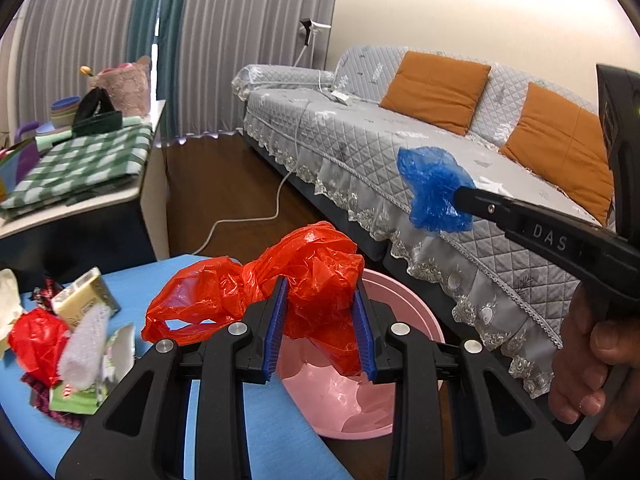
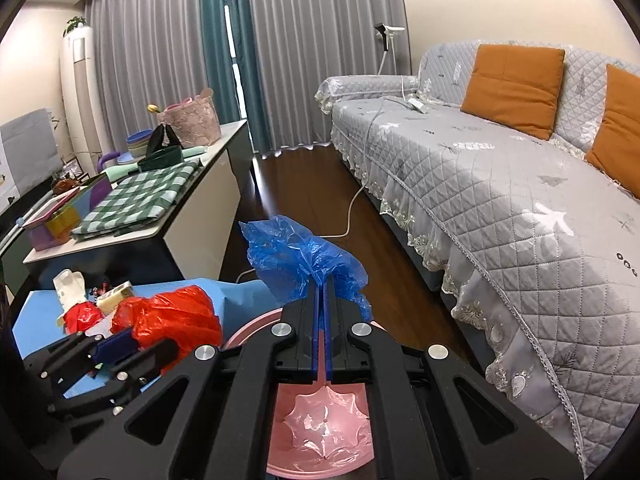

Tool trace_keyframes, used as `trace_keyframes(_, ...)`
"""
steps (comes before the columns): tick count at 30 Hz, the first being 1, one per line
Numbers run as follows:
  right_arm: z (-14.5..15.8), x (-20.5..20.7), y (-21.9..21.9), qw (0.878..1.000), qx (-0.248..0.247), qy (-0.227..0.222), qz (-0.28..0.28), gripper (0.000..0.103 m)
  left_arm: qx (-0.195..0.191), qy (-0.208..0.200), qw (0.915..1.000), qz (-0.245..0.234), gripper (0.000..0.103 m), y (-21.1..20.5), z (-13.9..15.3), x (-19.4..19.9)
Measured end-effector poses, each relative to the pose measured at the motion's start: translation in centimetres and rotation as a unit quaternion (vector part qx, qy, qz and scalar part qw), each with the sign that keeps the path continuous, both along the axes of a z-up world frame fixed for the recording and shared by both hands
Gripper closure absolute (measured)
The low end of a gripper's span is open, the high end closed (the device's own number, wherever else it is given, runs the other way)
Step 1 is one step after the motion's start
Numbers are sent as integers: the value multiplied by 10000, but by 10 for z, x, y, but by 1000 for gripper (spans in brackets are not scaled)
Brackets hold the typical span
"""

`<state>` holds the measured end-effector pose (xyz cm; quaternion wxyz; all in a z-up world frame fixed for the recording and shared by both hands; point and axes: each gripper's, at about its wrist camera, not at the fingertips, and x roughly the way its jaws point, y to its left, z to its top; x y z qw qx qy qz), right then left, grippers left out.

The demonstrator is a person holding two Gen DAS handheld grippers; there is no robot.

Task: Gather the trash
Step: 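Carry both bags over the pink bucket and open both tools to drop them, then move both tools back toward the table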

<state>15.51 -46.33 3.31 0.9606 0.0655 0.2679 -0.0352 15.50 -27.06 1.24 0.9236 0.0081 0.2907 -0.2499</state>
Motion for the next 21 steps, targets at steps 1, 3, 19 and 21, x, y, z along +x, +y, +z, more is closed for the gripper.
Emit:
trace_keyframes(1,-1,2,-1,10000,8,16,-3,101,12,16,10000,-19,72,-2,-2,3)
trace_keyframes(3,-3,5,-2,10000,22,44,-19,101,25,52,10000,-77,72,-6,-6,6)
trace_keyframes(19,-6,9,-4,9997,49,56,-212,55,68,310,9992,-255,57,-7,-22,5)
trace_keyframes(21,-6,9,-2,9998,81,47,-178,55,78,328,9992,-203,57,-2,-21,2)
